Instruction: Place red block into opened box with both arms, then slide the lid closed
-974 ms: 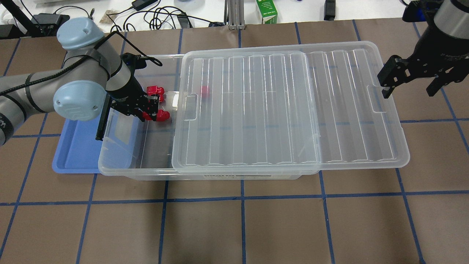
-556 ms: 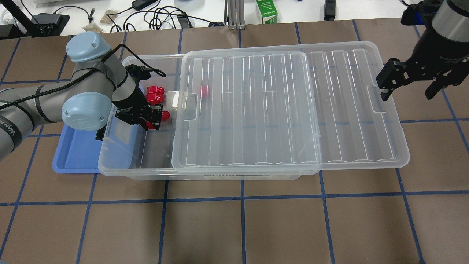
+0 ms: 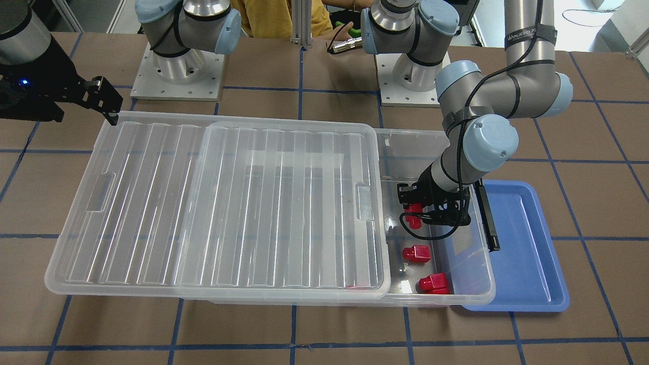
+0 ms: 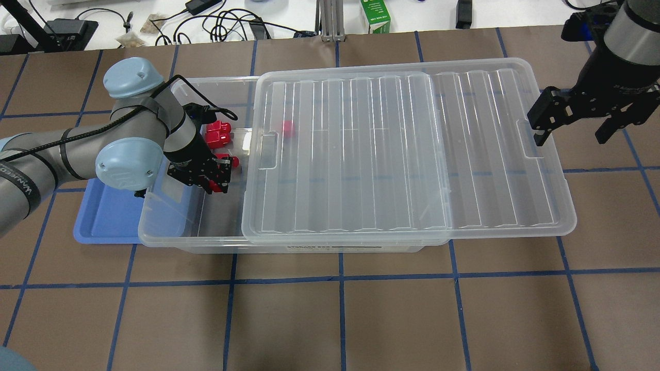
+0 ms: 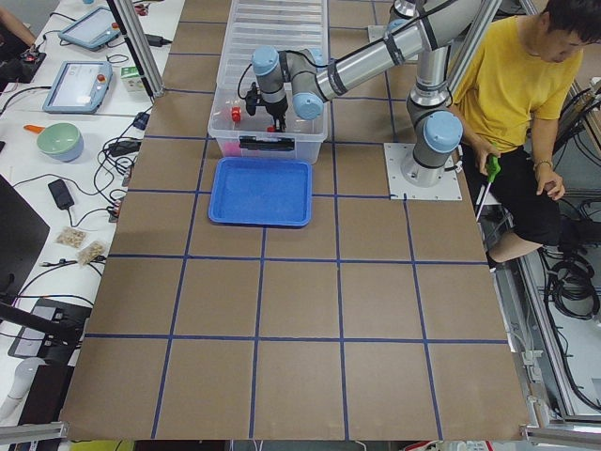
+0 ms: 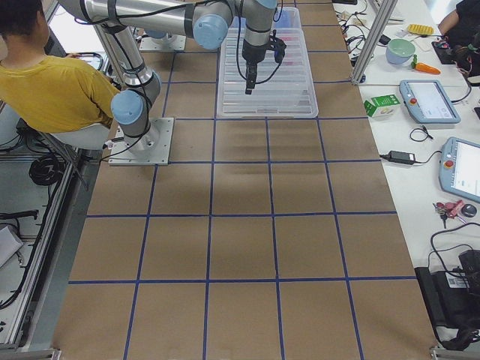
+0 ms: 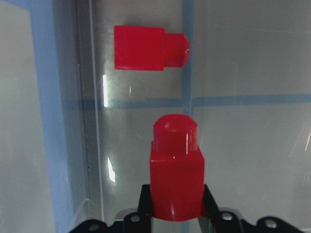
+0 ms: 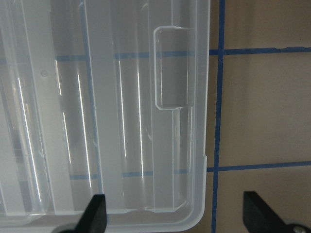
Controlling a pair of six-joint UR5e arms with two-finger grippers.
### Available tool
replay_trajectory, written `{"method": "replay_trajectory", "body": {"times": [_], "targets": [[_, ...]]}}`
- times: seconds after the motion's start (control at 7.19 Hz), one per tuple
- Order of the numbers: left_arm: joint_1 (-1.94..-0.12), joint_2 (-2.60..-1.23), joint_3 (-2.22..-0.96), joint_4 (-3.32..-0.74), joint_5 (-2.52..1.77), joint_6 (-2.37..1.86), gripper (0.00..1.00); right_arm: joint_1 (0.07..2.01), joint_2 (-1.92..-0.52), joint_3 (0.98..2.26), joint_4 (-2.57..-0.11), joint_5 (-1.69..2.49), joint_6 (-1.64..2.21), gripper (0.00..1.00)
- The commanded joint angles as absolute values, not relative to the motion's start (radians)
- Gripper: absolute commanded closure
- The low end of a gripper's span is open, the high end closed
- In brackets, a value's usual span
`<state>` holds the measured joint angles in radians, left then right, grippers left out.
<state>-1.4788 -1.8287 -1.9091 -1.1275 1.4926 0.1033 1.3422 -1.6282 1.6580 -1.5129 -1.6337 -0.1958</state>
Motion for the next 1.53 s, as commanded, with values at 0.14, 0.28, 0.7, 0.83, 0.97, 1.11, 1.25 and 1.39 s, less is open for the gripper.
{"method": "replay_trajectory", "body": {"times": [0.14, 0.28, 0.7, 0.83, 0.97, 1.11, 1.25, 1.39], "targets": [[-1.479, -1.847, -1.910, -1.129, 1.494, 0.104, 0.65, 1.342, -1.628, 1.658, -1.516, -1.634, -0.196, 0.00], [-1.479, -1.847, -1.910, -1.129, 1.494, 0.106, 0.64, 1.342, -1.628, 1.658, -1.516, -1.632, -0.196, 0.00], [-1.476, -1.844, -1.899, -1.126, 1.494, 0.101, 0.24, 1.341, -1.626, 1.658, -1.529, -1.632, -0.201, 0.00], [-1.476, -1.841, -1.898, -1.126, 1.496, 0.106, 0.21, 1.341, -1.626, 1.658, -1.531, -1.632, -0.199, 0.00], [-1.476, -1.830, -1.894, -1.127, 1.494, 0.103, 0.14, 1.341, -1.626, 1.660, -1.531, -1.632, -0.198, 0.00], [-1.476, -1.815, -1.885, -1.129, 1.491, 0.097, 0.11, 1.341, -1.626, 1.658, -1.531, -1.632, -0.201, 0.00], [-1.477, -1.809, -1.858, -1.135, 1.490, 0.095, 0.06, 1.339, -1.626, 1.660, -1.535, -1.632, -0.201, 0.00], [-1.483, -1.795, -1.798, -1.156, 1.494, 0.092, 0.00, 1.335, -1.625, 1.660, -1.537, -1.631, -0.204, 0.00]]}}
